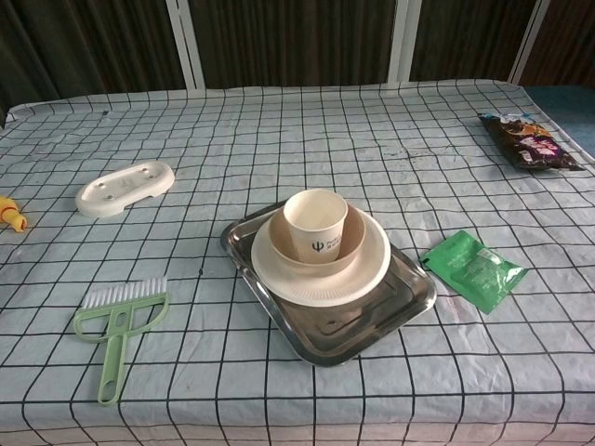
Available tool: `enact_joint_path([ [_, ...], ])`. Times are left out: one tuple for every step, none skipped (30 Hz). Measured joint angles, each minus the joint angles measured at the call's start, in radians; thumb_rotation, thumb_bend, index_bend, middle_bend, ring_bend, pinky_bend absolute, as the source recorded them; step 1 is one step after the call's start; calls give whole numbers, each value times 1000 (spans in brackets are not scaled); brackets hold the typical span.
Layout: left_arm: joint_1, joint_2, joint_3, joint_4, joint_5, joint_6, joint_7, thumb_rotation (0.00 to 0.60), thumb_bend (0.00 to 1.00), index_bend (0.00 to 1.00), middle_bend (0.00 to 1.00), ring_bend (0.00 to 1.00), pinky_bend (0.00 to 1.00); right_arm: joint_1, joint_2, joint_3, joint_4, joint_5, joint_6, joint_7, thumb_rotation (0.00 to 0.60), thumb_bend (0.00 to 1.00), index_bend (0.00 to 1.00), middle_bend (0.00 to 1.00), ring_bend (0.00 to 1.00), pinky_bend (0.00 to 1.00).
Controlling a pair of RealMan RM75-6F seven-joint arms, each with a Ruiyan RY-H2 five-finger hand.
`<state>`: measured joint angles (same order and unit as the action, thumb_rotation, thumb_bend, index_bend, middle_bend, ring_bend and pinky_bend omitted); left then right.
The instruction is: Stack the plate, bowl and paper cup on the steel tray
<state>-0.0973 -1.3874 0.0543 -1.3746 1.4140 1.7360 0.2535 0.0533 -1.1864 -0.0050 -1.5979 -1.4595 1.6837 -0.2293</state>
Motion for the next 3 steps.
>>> enact_joint_path([
  [8,10,5,-2,15,4,-12,600,402,0,0,0,0,-14,-14,-6,23,-8,10,16,600,64,4,0,0,0],
  [13,17,9,-3,23,6,-20,600,402,0,0,0,0,-23,-23,-10,35,-13,17,27,600,64,5,0,0,0],
  [17,21,12,-5,28,8,-25,600,402,0,0,0,0,-30,-29,-13,43,-18,21,35,600,64,6,0,0,0],
])
